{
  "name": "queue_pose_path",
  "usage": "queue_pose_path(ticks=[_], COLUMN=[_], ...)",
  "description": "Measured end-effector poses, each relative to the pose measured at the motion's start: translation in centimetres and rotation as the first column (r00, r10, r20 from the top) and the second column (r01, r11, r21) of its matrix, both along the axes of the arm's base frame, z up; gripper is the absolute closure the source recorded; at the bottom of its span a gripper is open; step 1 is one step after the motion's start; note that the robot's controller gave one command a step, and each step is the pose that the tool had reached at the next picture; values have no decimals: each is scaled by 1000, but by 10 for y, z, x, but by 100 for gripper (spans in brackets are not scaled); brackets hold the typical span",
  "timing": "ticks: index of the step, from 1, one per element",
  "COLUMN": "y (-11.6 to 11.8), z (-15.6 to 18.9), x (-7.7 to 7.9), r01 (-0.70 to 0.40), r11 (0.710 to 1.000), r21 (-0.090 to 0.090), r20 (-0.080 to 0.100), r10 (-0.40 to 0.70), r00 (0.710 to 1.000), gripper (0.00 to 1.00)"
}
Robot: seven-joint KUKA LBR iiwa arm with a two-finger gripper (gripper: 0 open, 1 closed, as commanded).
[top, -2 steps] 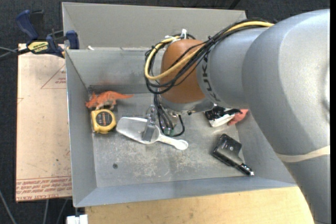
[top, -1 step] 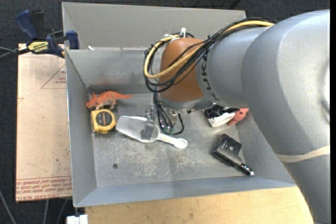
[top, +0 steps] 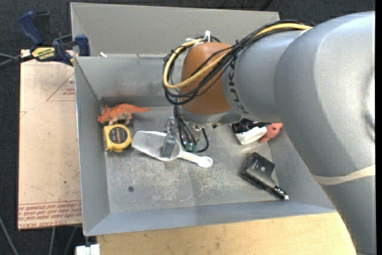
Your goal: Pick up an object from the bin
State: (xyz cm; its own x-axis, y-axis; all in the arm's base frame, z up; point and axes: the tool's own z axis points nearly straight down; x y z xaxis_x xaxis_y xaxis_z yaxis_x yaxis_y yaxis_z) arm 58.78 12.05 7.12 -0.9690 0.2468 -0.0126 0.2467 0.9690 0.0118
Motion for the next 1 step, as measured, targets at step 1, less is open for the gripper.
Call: queue_pose_path(ticks=[1], y=[2], z=[0], x=[-7], r01=[-49], r11=[999], r21=[1], r20=[2], r10=[49], r00=[999], gripper=[100])
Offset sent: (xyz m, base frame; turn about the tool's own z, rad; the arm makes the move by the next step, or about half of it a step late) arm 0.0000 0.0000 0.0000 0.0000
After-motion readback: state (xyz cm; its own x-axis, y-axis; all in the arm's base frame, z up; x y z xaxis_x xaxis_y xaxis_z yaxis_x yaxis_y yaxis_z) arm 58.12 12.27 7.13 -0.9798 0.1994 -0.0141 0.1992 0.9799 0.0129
